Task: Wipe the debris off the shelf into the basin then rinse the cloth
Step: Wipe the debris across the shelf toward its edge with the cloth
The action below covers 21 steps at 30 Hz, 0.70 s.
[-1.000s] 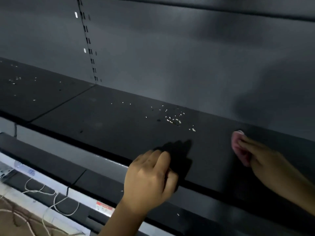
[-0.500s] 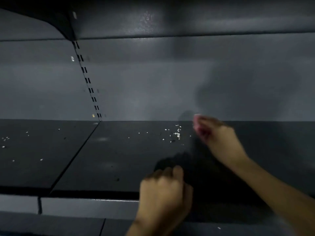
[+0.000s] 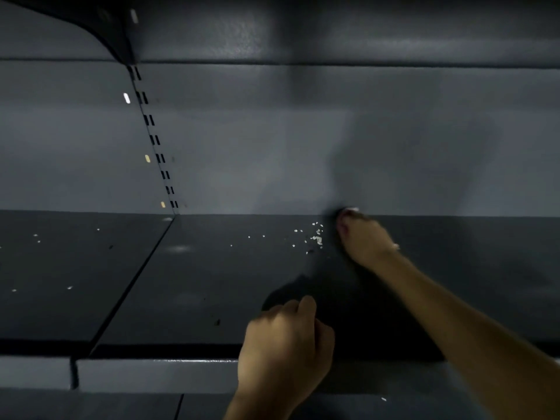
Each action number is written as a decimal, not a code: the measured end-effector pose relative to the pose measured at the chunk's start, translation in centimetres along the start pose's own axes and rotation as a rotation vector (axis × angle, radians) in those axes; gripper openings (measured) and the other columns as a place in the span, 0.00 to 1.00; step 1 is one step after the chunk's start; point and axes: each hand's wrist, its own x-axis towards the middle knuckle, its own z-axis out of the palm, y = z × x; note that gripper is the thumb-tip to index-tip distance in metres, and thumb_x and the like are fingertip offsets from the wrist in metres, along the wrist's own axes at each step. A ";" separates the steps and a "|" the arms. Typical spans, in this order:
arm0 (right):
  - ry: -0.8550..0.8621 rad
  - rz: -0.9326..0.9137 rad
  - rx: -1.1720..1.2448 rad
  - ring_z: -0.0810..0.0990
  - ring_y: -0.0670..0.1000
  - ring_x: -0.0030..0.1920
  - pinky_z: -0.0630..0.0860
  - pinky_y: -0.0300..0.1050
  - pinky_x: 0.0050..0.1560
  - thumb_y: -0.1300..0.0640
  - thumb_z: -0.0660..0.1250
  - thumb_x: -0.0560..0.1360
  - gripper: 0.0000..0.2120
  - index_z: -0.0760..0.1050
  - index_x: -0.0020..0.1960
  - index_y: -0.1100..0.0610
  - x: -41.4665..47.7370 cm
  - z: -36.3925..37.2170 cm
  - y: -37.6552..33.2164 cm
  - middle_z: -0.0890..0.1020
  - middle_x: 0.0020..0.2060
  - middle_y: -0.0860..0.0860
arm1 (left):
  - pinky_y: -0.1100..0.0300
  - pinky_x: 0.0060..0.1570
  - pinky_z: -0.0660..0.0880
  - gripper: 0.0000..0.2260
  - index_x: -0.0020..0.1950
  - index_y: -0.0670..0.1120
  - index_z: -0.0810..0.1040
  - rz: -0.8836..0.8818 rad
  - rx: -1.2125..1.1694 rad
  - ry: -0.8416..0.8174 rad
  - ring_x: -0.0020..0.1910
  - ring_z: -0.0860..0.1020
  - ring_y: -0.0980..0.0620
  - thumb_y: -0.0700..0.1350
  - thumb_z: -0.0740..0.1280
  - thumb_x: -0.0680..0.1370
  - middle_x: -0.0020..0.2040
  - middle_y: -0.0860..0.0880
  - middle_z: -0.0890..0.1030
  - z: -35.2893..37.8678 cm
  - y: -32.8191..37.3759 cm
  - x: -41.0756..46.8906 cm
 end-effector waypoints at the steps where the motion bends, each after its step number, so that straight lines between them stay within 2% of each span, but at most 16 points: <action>1: -0.039 -0.048 0.021 0.77 0.65 0.58 0.76 0.60 0.55 0.65 0.53 0.77 0.16 0.66 0.64 0.67 0.1 0.4 -1.7 0.77 0.59 0.65 | 0.63 0.20 0.55 0.08 0.32 0.51 0.59 0.003 0.002 -0.006 0.19 0.69 0.51 0.50 0.57 0.68 0.23 0.52 0.70 -0.2 0.0 0.0; 4: -0.043 -0.203 0.311 0.79 0.61 0.53 0.75 0.56 0.57 0.65 0.56 0.77 0.11 0.75 0.54 0.66 -0.6 -0.4 -5.3 0.80 0.52 0.62 | 0.63 0.21 0.56 0.07 0.33 0.51 0.59 0.021 0.047 -0.044 0.20 0.70 0.52 0.51 0.56 0.67 0.24 0.52 0.71 -0.6 -0.1 0.0; 6: 0.077 -0.236 0.464 0.81 0.58 0.49 0.77 0.51 0.54 0.65 0.57 0.75 0.11 0.78 0.49 0.64 -1.0 -1.6 -5.6 0.82 0.48 0.60 | 0.63 0.21 0.57 0.07 0.31 0.50 0.64 0.045 0.092 -0.059 0.22 0.72 0.51 0.51 0.56 0.67 0.25 0.52 0.72 -0.9 -0.2 -0.2; 8: 0.258 -0.254 0.413 0.82 0.57 0.43 0.79 0.48 0.49 0.64 0.56 0.76 0.10 0.77 0.48 0.60 -1.4 -2.7 -3.9 0.83 0.43 0.58 | 0.61 0.21 0.60 0.06 0.32 0.49 0.69 0.110 0.084 -0.045 0.24 0.73 0.50 0.50 0.58 0.68 0.26 0.51 0.73 -0.9 -0.4 -0.5; 9: 0.300 -0.241 0.386 0.82 0.57 0.46 0.78 0.48 0.51 0.63 0.58 0.76 0.10 0.77 0.50 0.59 -1.8 -3.3 -2.4 0.83 0.46 0.58 | 0.61 0.21 0.62 0.06 0.32 0.49 0.70 0.149 0.062 -0.026 0.24 0.73 0.49 0.49 0.59 0.68 0.26 0.51 0.73 -0.8 -0.5 -0.6; 11: 0.210 -0.147 0.357 0.79 0.58 0.56 0.73 0.49 0.59 0.59 0.61 0.76 0.12 0.77 0.58 0.59 -2.6 -4.2 1.9 0.81 0.56 0.57 | 0.61 0.22 0.62 0.06 0.32 0.47 0.70 0.200 0.035 0.007 0.25 0.72 0.48 0.47 0.60 0.68 0.27 0.50 0.73 -0.5 -0.4 -0.7; 12: 0.097 -0.084 0.320 0.78 0.59 0.57 0.73 0.49 0.58 0.60 0.62 0.75 0.11 0.77 0.56 0.59 -3.0 -4.6 4.2 0.81 0.55 0.58 | 0.61 0.23 0.62 0.06 0.32 0.47 0.70 0.207 0.028 0.021 0.25 0.71 0.48 0.46 0.60 0.68 0.27 0.50 0.73 -0.4 -0.5 -0.7; 13: -0.039 -0.028 0.285 0.79 0.60 0.54 0.74 0.48 0.53 0.63 0.62 0.74 0.08 0.78 0.50 0.58 -3.6 -4.8 6.2 0.81 0.50 0.58 | 0.61 0.23 0.62 0.06 0.32 0.47 0.70 0.211 0.021 0.029 0.25 0.71 0.48 0.46 0.60 0.68 0.27 0.50 0.72 -0.3 -0.4 -0.8; 14: -0.165 0.011 0.226 0.80 0.60 0.50 0.74 0.47 0.48 0.66 0.61 0.73 0.08 0.77 0.43 0.56 -4.2 -4.9 7.5 0.81 0.45 0.58 | 0.61 0.23 0.62 0.06 0.32 0.47 0.70 0.212 0.013 0.033 0.25 0.70 0.48 0.45 0.60 0.68 0.27 0.50 0.72 -0.2 -0.4 -0.8; 15: -0.242 0.015 0.150 0.80 0.59 0.47 0.74 0.47 0.47 0.68 0.61 0.72 0.09 0.74 0.40 0.55 -4.7 -4.7 8.1 0.79 0.43 0.57 | 0.61 0.23 0.62 0.06 0.32 0.46 0.70 0.213 0.006 0.041 0.24 0.70 0.48 0.45 0.60 0.68 0.27 0.50 0.71 -0.1 -0.4 -0.8; 17: -0.240 -0.056 0.057 0.78 0.56 0.46 0.72 0.45 0.48 0.68 0.61 0.70 0.09 0.72 0.41 0.55 -5.4 -4.1 6.9 0.75 0.46 0.55 | 0.61 0.23 0.62 0.06 0.31 0.46 0.69 0.216 0.007 0.061 0.24 0.69 0.48 0.45 0.60 0.68 0.27 0.50 0.71 -0.1 -0.4 -0.7; 19: -0.184 -0.191 0.088 0.76 0.54 0.43 0.69 0.43 0.46 0.69 0.61 0.68 0.11 0.71 0.42 0.55 -6.2 -2.8 3.9 0.73 0.47 0.53 | 0.61 0.23 0.63 0.06 0.32 0.47 0.69 0.226 0.014 0.074 0.24 0.69 0.48 0.45 0.60 0.68 0.27 0.50 0.71 -0.1 -0.4 -0.7; 21: -0.129 -0.303 0.110 0.74 0.53 0.45 0.67 0.43 0.48 0.70 0.60 0.67 0.12 0.69 0.43 0.55 -6.7 -1.4 -0.1 0.70 0.50 0.52 | 0.60 0.22 0.64 0.05 0.32 0.47 0.69 0.230 0.013 0.066 0.24 0.70 0.48 0.45 0.60 0.68 0.27 0.50 0.72 -0.1 -0.4 -0.8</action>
